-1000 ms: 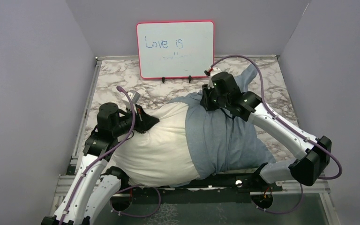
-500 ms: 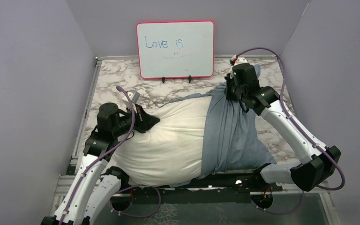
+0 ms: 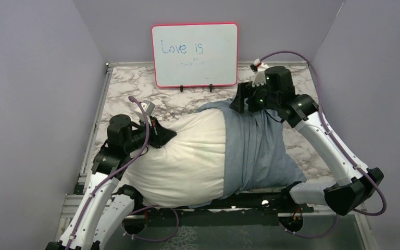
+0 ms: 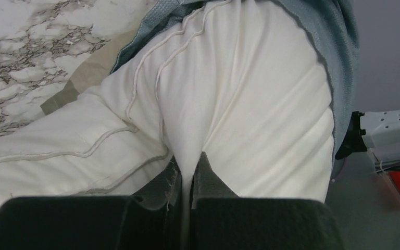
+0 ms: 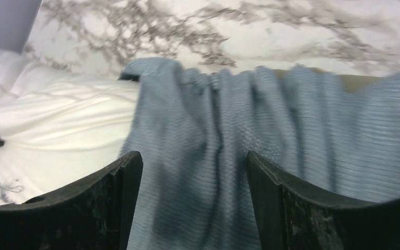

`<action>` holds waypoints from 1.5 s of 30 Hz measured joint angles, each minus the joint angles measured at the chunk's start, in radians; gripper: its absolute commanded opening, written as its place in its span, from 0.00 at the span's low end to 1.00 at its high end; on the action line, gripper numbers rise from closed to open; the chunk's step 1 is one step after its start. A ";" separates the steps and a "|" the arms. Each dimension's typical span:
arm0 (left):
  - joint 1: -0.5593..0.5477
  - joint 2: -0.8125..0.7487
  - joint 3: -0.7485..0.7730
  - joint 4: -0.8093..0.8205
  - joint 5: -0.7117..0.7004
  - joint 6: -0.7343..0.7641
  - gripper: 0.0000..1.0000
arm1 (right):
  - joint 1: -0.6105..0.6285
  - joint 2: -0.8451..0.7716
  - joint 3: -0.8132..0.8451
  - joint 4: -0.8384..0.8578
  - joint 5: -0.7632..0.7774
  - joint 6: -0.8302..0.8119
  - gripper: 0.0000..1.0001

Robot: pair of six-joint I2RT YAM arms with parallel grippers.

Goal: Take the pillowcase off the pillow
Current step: Remove the pillow from the pillowcase.

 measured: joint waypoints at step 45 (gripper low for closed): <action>0.001 0.724 0.562 -0.193 -0.298 0.125 0.00 | 0.036 -0.436 -0.264 -0.131 -0.011 0.151 0.83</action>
